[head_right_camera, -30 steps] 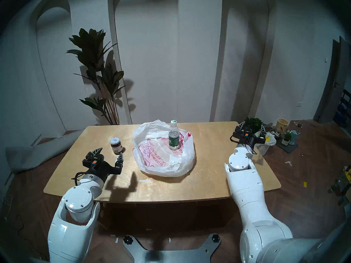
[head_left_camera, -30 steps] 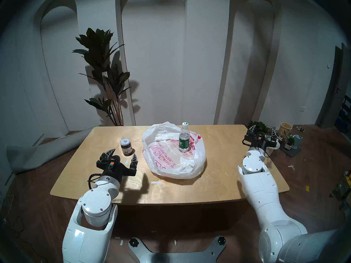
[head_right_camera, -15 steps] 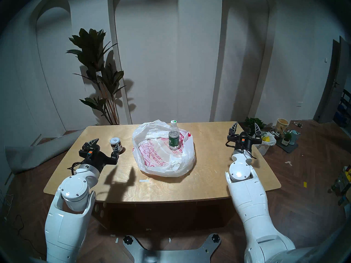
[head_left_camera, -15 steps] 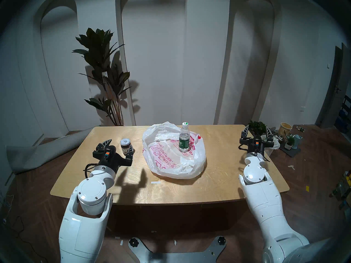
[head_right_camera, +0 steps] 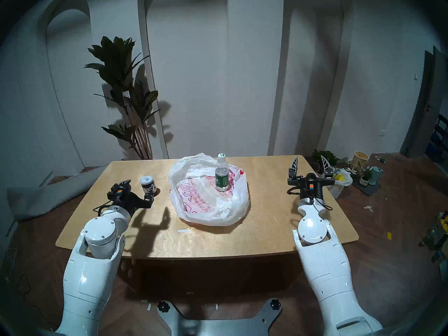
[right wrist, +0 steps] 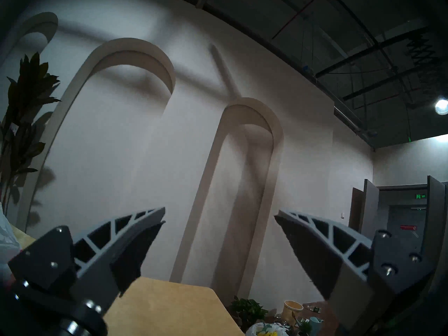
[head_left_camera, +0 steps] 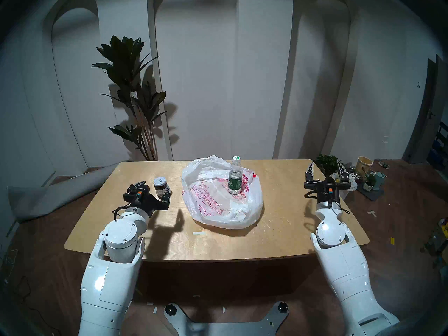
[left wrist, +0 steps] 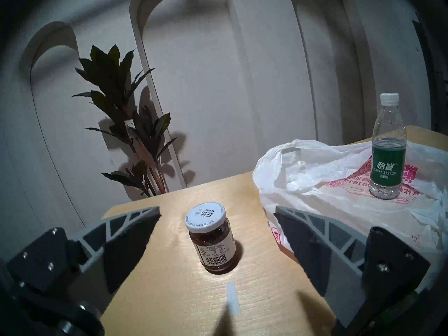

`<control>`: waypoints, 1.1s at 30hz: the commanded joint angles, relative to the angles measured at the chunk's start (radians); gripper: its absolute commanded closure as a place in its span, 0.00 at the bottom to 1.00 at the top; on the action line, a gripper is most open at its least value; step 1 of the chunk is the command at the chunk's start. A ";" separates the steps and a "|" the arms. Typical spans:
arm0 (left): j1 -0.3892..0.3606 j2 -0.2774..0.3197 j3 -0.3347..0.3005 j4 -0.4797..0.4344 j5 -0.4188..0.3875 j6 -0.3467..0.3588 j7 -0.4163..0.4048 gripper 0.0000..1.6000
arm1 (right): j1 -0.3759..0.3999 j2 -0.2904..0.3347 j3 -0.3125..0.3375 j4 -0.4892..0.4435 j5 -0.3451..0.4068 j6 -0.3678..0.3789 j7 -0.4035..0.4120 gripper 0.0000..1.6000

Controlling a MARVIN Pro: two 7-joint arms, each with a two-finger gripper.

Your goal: Bag the groceries: heavy items first, fragile items on top

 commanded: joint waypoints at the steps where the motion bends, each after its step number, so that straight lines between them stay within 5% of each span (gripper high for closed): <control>1: -0.105 -0.011 -0.005 0.079 -0.039 -0.005 -0.017 0.00 | -0.081 0.039 0.013 -0.115 0.024 -0.025 0.044 0.00; 15: -0.217 -0.014 -0.019 0.224 -0.097 -0.024 -0.065 0.00 | -0.181 0.051 0.025 -0.202 0.188 0.076 0.185 0.00; 33: -0.329 0.018 -0.016 0.367 -0.119 -0.083 -0.129 0.00 | -0.255 0.087 0.026 -0.331 0.469 0.341 0.421 0.00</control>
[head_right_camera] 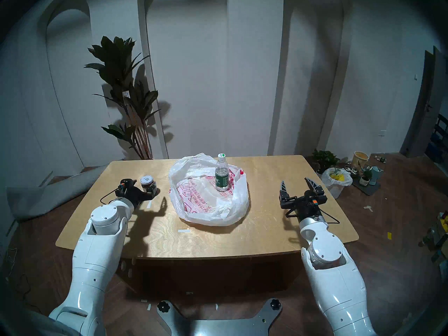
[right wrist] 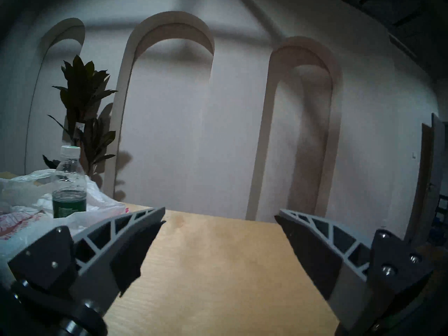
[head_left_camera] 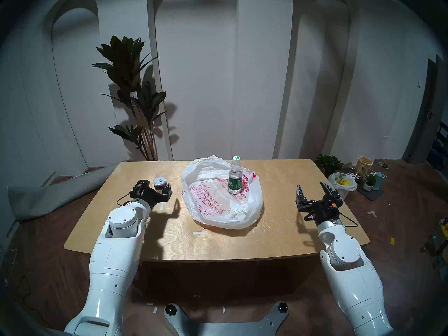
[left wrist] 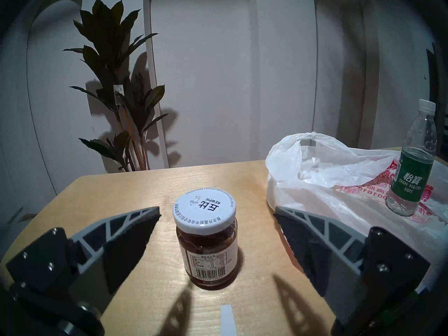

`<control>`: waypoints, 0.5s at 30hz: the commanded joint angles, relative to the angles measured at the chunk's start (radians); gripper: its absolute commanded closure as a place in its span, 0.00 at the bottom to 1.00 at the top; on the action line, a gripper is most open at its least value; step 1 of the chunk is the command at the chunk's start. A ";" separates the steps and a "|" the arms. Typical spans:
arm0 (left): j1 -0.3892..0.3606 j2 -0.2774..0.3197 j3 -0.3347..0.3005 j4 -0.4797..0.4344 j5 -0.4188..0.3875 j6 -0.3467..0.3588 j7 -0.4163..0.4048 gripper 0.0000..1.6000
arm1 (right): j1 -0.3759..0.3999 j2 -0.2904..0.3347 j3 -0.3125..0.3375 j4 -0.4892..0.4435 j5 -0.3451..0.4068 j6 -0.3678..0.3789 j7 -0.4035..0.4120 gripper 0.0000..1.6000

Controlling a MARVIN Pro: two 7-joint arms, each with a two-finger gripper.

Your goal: Bag the groceries: heavy items first, fragile items on top

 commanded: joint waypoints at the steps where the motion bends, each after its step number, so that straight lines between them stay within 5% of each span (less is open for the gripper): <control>1: -0.090 0.016 0.010 0.036 -0.002 -0.044 -0.025 0.00 | -0.024 0.031 0.022 -0.094 0.108 0.096 0.087 0.00; 15: -0.196 0.022 0.060 0.246 0.000 -0.151 -0.070 0.00 | -0.069 0.099 0.098 -0.198 0.333 0.379 0.257 0.00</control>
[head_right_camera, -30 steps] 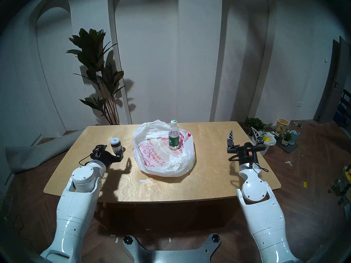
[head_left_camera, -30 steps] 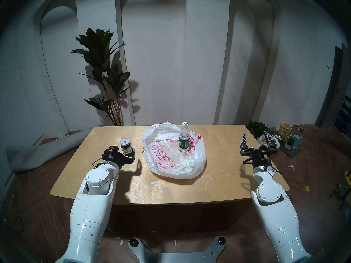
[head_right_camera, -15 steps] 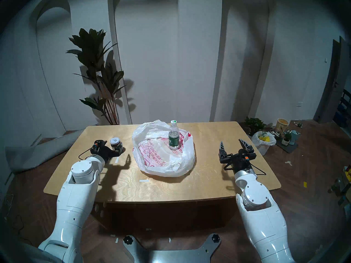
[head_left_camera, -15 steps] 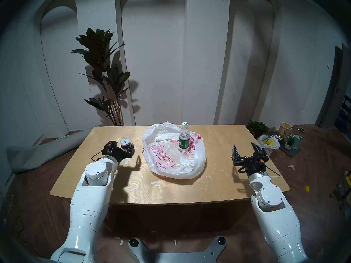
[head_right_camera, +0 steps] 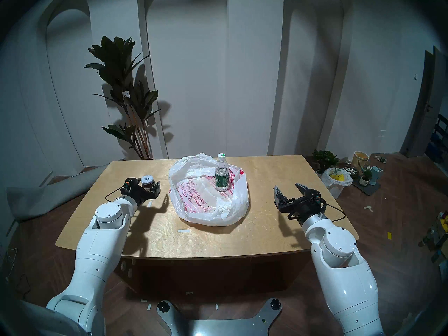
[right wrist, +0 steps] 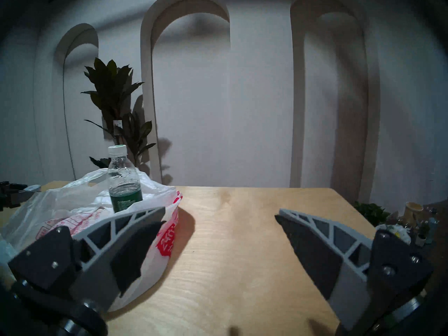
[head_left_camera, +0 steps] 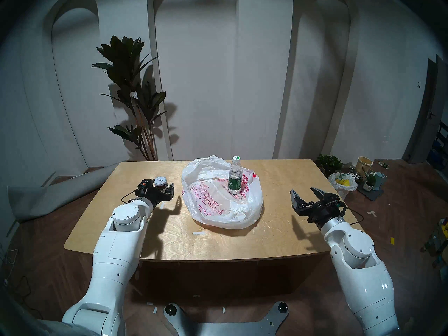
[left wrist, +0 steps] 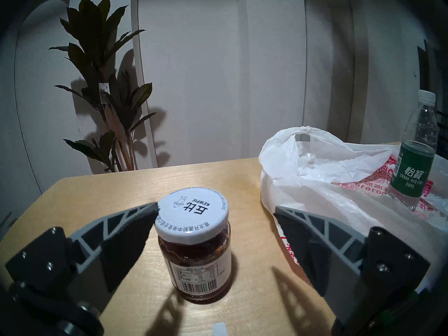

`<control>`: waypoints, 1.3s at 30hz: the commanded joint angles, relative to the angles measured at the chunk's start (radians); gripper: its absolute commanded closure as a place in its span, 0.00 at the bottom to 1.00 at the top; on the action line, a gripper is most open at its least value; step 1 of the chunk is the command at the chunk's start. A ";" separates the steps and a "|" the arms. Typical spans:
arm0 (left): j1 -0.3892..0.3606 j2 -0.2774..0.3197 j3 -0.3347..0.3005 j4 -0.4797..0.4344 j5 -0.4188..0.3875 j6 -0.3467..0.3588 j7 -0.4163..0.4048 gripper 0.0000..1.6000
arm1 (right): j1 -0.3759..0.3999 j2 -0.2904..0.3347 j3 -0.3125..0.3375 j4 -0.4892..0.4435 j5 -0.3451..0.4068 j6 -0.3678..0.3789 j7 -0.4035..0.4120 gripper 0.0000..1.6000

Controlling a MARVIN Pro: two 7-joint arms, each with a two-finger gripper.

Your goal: Bag the groceries: heavy items first, fragile items on top

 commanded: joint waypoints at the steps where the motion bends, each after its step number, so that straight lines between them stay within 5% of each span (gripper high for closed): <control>1: -0.103 0.004 0.021 0.081 0.007 -0.072 -0.022 0.00 | -0.013 0.047 0.044 -0.074 0.103 0.125 0.075 0.00; 18: -0.243 0.016 0.028 0.361 -0.015 -0.277 -0.069 0.00 | -0.007 0.105 0.114 -0.116 0.256 0.423 0.161 0.00; 39: -0.414 0.009 0.017 0.618 -0.040 -0.326 -0.077 0.00 | 0.009 0.112 0.128 -0.118 0.280 0.508 0.172 0.00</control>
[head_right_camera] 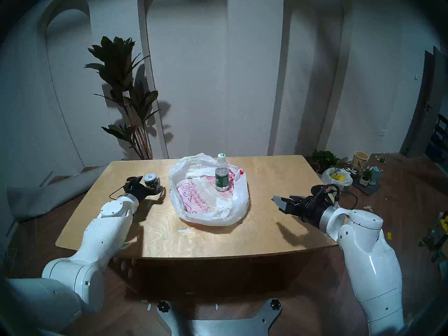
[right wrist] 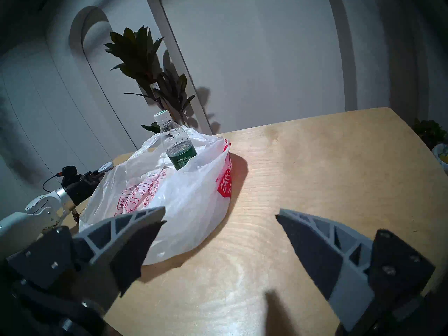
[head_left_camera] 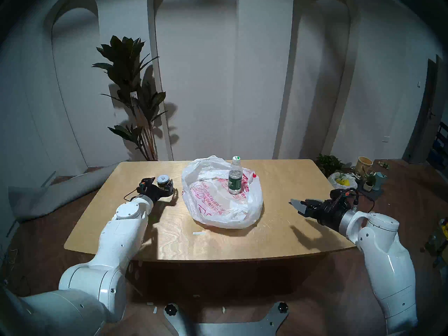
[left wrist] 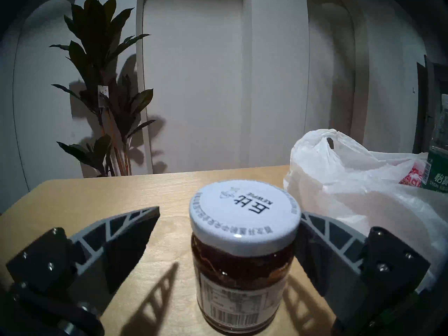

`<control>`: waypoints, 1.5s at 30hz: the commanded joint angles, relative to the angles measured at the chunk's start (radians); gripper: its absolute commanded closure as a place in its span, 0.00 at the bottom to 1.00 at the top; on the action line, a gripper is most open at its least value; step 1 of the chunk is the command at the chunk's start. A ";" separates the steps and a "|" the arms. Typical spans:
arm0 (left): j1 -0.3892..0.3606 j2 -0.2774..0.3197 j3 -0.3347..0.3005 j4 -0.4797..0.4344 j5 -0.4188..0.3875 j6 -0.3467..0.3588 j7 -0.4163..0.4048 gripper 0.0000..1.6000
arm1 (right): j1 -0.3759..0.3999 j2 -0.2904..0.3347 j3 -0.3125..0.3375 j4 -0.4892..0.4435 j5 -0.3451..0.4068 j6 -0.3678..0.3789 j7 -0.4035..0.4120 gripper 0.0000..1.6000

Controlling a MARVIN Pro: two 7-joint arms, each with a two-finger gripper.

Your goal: Bag the groceries: heavy items first, fragile items on top

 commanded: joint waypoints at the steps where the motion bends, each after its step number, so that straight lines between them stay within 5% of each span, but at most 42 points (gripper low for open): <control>1: -0.105 -0.005 0.000 0.042 -0.002 -0.013 0.010 0.00 | 0.014 0.002 0.008 -0.021 0.008 0.004 0.003 0.00; 3: -0.127 -0.007 0.001 0.076 -0.003 -0.021 0.008 0.00 | 0.015 0.002 0.008 -0.021 0.009 0.008 0.004 0.00; 5: -0.141 -0.011 -0.001 0.103 -0.007 -0.034 0.007 0.54 | 0.016 0.002 0.009 -0.021 0.009 0.011 0.004 0.00; 6: -0.149 -0.013 -0.003 0.121 -0.010 -0.042 0.004 1.00 | 0.016 0.002 0.009 -0.021 0.010 0.013 0.004 0.00; 18: -0.173 0.005 -0.028 0.217 -0.034 -0.193 -0.029 1.00 | 0.018 0.000 0.012 -0.024 0.011 0.023 0.004 0.00; 34: -0.169 -0.026 0.035 0.058 -0.028 -0.315 -0.246 1.00 | 0.019 0.002 0.010 -0.021 0.012 0.023 0.005 0.00; 45: -0.175 -0.009 0.069 -0.082 -0.017 -0.328 -0.344 1.00 | 0.019 0.002 0.010 -0.020 0.012 0.023 0.006 0.00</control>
